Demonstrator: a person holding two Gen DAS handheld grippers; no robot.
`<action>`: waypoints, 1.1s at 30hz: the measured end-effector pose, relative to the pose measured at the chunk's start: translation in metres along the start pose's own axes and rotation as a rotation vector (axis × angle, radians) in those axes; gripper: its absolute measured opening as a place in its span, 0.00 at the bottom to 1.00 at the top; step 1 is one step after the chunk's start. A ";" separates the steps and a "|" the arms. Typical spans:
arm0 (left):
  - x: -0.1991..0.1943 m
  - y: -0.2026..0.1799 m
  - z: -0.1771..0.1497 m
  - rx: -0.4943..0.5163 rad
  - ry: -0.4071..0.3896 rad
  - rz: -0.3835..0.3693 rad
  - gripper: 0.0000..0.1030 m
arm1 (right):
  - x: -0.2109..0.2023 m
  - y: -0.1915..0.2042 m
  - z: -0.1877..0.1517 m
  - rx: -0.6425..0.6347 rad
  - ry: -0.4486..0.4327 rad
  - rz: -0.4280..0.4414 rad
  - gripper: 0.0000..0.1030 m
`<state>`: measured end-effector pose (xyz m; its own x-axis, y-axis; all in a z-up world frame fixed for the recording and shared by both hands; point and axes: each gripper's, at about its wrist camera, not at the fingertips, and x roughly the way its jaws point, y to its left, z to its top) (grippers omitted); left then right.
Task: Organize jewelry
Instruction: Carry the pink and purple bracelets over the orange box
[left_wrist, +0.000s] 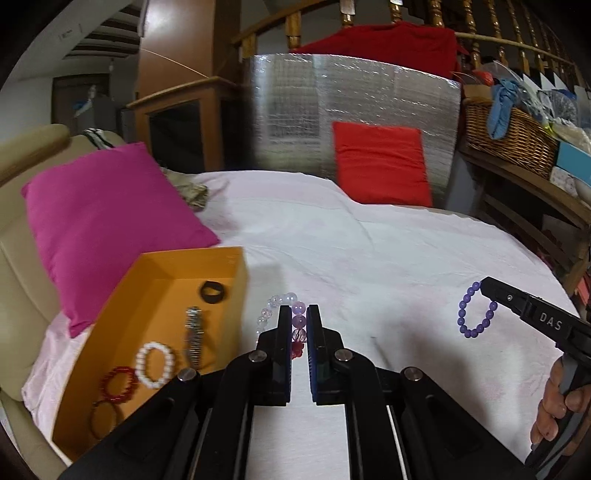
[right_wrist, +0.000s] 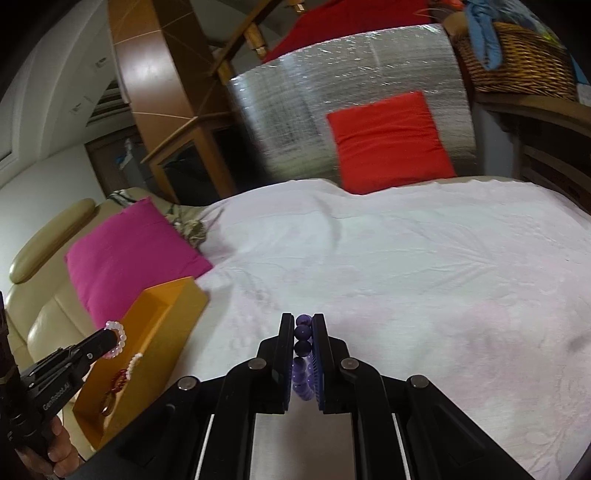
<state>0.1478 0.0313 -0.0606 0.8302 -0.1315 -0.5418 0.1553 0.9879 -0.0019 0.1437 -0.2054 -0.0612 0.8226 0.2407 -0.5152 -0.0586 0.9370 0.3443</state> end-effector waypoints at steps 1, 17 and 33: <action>-0.002 0.005 -0.001 -0.005 -0.004 0.010 0.07 | 0.002 0.007 0.000 -0.003 0.001 0.015 0.10; -0.024 0.085 -0.015 -0.111 -0.017 0.169 0.07 | 0.022 0.117 -0.013 -0.087 0.028 0.225 0.10; -0.021 0.129 -0.044 -0.191 0.073 0.295 0.07 | 0.042 0.187 -0.050 -0.162 0.146 0.386 0.10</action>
<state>0.1265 0.1649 -0.0860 0.7825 0.1612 -0.6014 -0.1940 0.9809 0.0104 0.1387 -0.0076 -0.0580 0.6351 0.6031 -0.4826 -0.4432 0.7962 0.4118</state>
